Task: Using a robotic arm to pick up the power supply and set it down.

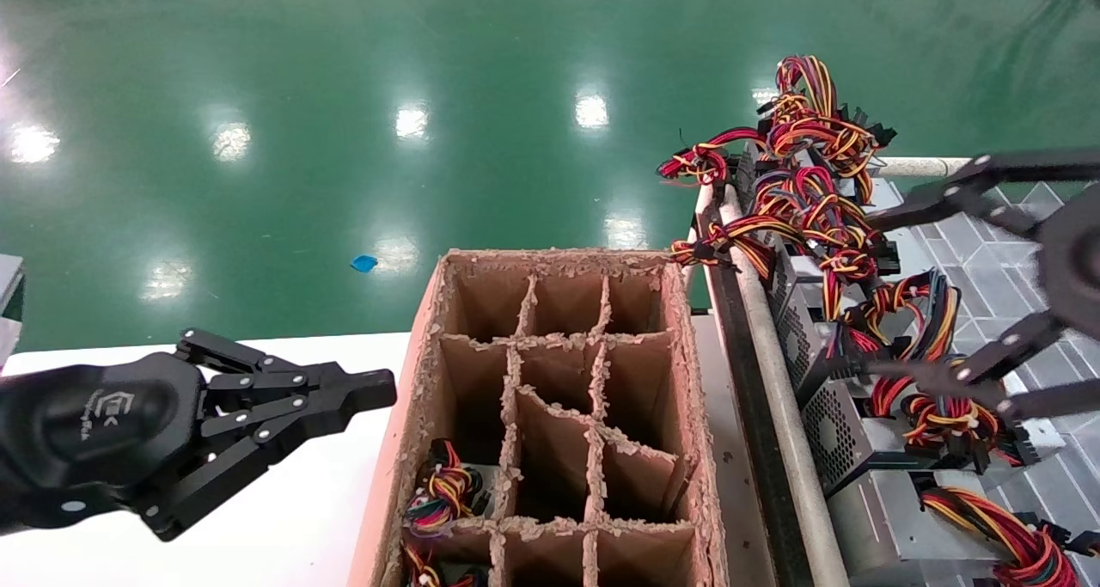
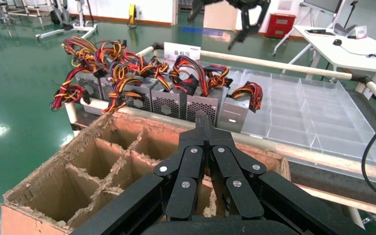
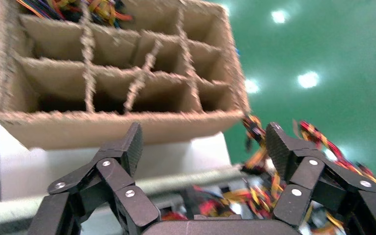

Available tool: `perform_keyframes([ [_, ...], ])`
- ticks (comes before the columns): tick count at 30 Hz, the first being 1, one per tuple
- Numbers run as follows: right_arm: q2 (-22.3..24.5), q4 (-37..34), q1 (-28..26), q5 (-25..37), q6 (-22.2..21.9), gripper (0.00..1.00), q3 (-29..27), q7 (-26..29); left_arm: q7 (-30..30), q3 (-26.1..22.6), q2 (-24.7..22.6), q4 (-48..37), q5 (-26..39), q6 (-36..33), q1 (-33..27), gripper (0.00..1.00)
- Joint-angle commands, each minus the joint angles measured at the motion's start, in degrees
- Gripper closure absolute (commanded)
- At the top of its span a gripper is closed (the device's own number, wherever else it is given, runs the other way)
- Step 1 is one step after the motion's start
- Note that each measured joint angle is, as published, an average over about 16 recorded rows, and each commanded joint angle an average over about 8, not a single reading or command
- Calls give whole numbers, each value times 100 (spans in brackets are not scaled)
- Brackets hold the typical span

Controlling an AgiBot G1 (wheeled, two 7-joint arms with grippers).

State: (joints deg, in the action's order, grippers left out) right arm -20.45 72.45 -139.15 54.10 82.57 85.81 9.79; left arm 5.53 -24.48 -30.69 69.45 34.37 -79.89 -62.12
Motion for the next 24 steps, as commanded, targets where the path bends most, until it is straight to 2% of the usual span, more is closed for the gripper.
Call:
perform_keyframes([
  [1,-58,5,310,-49,12,0,-278,4,0,0,0,0,0,0,0,63],
  [6,-204,16,1085,-171,44,0,-976,13,0,0,0,0,0,0,0,1],
  [24,-725,56,3860,-609,156,0,-3472,48,0,0,0,0,0,0,0,0],
])
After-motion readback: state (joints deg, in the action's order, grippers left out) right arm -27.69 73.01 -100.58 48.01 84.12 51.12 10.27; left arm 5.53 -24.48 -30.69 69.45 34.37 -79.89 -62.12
